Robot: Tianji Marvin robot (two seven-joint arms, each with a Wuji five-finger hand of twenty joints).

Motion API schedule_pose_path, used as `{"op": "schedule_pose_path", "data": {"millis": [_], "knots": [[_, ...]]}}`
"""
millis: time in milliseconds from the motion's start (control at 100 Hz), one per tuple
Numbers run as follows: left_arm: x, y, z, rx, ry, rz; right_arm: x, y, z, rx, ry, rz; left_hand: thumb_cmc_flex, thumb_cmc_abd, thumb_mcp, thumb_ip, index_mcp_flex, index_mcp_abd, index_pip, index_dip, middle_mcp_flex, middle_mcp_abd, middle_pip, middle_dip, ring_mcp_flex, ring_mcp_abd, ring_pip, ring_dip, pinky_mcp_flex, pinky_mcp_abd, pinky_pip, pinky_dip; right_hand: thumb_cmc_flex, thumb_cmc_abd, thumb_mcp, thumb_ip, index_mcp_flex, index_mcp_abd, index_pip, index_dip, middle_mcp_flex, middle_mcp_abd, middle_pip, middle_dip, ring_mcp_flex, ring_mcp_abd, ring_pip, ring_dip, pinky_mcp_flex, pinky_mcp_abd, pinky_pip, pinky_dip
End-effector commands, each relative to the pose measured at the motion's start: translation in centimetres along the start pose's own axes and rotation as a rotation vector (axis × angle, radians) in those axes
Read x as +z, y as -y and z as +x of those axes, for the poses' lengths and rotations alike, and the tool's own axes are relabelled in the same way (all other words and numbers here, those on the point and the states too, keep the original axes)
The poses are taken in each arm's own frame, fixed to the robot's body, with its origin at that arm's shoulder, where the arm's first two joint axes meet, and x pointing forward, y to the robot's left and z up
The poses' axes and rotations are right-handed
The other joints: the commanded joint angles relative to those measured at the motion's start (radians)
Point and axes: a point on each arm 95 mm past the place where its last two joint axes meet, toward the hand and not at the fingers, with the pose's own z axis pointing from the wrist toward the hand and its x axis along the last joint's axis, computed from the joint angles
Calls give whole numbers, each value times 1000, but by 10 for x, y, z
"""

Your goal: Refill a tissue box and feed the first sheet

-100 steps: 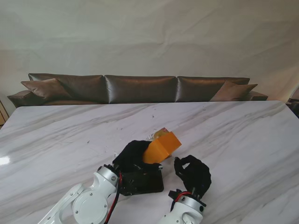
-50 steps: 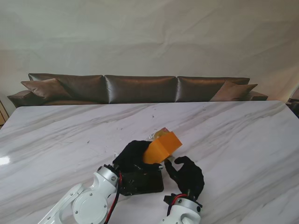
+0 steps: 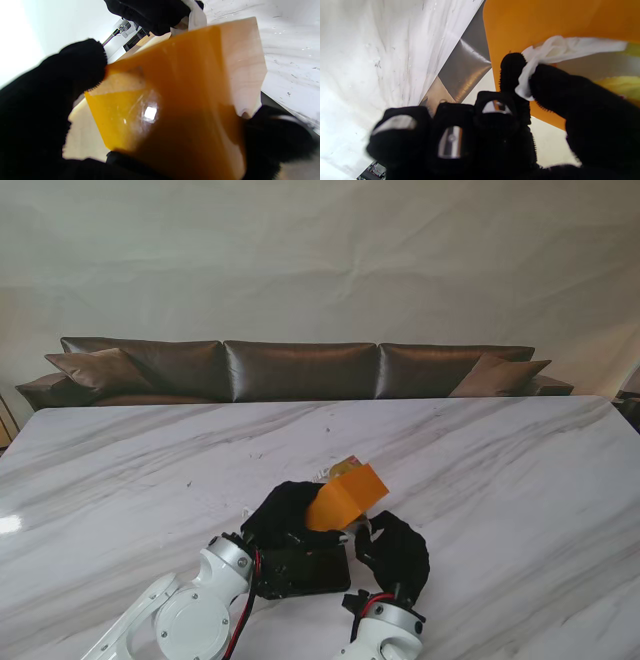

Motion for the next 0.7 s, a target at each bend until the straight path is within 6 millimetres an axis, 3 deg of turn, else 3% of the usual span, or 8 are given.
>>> {"op": "schedule_pose_path", "data": {"millis": [0, 170, 690], "knots": [[0, -1, 0, -3, 4, -5, -2, -2, -5, -24, 5, 8, 163, 151, 209, 152, 98, -87, 116, 40, 103, -31, 135, 42, 83, -13, 120, 28, -13, -369, 88, -10, 11, -41, 125, 29, 62, -51, 77, 56, 64, -5, 49, 22, 13, -83, 88, 17, 29, -11, 71, 6], [0, 0, -1, 0, 4, 3, -2, -11, -14, -67, 3, -3, 162, 151, 209, 152, 98, -87, 116, 40, 103, -31, 135, 42, 83, -13, 120, 28, -13, -370, 88, -10, 15, -64, 142, 68, 82, -36, 78, 95, 65, -5, 58, 21, 13, -89, 92, 21, 36, -14, 73, 7], [-3, 1, -2, 10, 5, 20, -8, -27, -34, -111, 17, 2, 162, 152, 208, 153, 97, -88, 116, 41, 101, -32, 135, 42, 83, -12, 118, 28, -13, -370, 89, -11, 6, -81, 132, 98, 99, -48, 61, 95, 64, -4, 69, 22, 13, -90, 95, 27, 37, -22, 76, 10]]}}
